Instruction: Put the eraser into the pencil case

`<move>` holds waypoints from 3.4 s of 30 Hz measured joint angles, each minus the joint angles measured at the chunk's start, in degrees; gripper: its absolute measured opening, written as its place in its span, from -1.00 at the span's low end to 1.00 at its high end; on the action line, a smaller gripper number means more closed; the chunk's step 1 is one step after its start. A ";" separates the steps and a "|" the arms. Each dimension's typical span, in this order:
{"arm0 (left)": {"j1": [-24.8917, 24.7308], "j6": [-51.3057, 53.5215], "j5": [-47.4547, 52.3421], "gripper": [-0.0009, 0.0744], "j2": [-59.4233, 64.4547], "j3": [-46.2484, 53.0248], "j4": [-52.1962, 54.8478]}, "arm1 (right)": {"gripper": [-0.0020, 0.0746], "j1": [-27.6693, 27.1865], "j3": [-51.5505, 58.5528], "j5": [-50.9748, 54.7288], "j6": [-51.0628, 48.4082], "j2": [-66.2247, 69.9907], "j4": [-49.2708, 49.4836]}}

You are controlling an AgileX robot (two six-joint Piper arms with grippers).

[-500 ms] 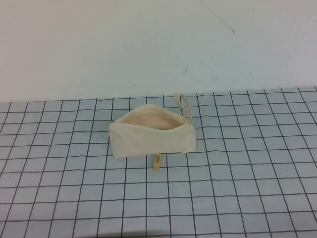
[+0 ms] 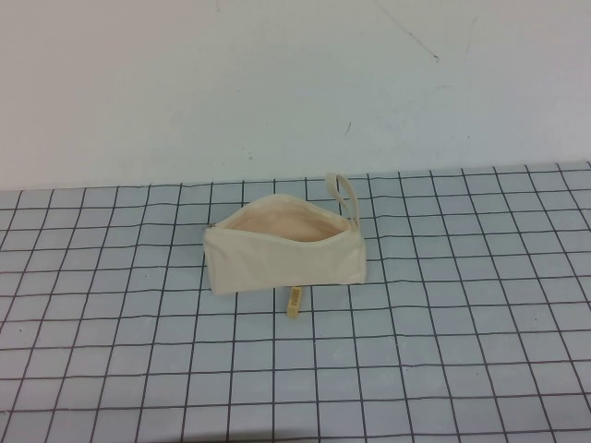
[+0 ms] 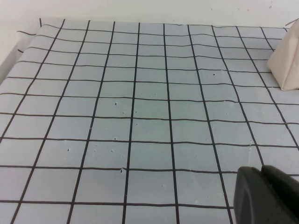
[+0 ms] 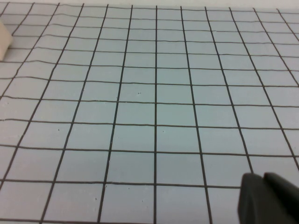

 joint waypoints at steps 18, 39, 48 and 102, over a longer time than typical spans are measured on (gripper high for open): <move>0.00 0.00 0.00 -0.98 0.00 0.00 0.00 | -0.95 0.00 0.00 0.00 0.00 0.00 0.00; 0.00 0.00 0.00 -0.98 0.00 0.00 0.00 | -0.95 0.00 0.00 0.00 0.42 0.00 0.00; 0.00 0.00 -12.95 -0.98 0.00 0.25 3.10 | -0.95 0.00 0.00 0.00 0.42 0.00 0.00; -1.25 25.48 13.36 -0.98 68.77 -56.77 -21.85 | -0.95 0.00 0.00 0.00 0.42 0.00 0.00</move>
